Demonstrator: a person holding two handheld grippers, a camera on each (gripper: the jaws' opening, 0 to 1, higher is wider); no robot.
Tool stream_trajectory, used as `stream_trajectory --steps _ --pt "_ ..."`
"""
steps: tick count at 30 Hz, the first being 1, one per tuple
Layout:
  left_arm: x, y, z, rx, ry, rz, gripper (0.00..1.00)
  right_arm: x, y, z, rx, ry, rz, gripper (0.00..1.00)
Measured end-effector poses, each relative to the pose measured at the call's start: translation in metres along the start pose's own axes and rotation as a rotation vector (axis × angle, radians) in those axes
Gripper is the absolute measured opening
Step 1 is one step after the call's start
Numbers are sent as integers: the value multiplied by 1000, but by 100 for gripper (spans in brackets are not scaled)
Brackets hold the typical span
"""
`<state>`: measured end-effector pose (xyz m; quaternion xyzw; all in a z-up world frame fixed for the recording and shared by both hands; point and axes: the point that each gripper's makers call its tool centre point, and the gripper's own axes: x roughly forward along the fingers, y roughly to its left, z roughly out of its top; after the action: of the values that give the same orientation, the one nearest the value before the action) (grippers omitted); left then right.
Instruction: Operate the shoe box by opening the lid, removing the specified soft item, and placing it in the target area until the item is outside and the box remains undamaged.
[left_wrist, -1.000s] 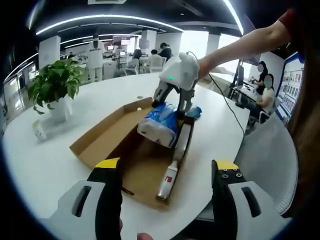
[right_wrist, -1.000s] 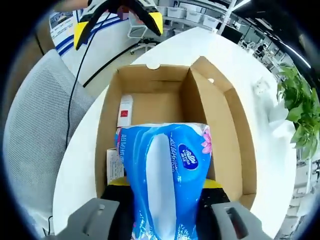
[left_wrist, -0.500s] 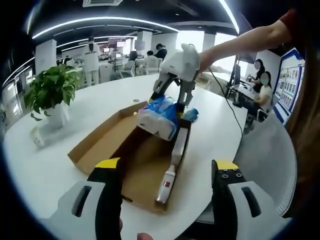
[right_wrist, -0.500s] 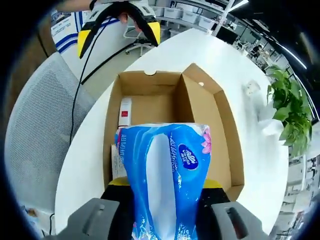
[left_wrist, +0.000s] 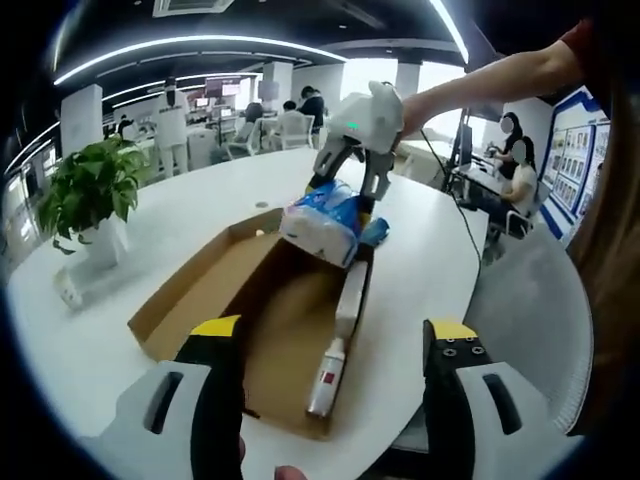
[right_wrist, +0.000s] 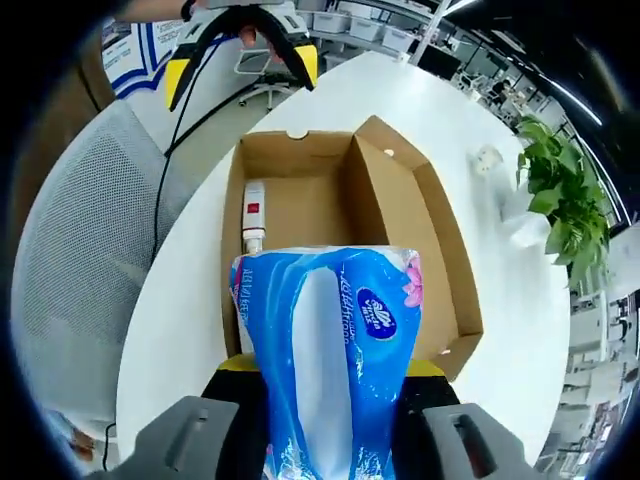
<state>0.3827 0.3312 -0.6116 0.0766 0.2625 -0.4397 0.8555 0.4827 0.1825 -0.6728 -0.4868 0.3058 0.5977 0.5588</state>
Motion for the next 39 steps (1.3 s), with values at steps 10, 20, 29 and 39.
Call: stream_trajectory --steps 10,20,29,39 --pt "22 -9 12 30 10 -43 72 -12 17 -44 74 20 -13 43" --pt "42 -22 22 50 19 -81 72 -25 34 -96 151 46 -24 43" --pt "59 -33 29 70 32 -108 72 -40 44 -141 207 69 -40 43" --pt "73 -39 33 79 52 -123 72 -52 56 -187 260 92 -47 43"
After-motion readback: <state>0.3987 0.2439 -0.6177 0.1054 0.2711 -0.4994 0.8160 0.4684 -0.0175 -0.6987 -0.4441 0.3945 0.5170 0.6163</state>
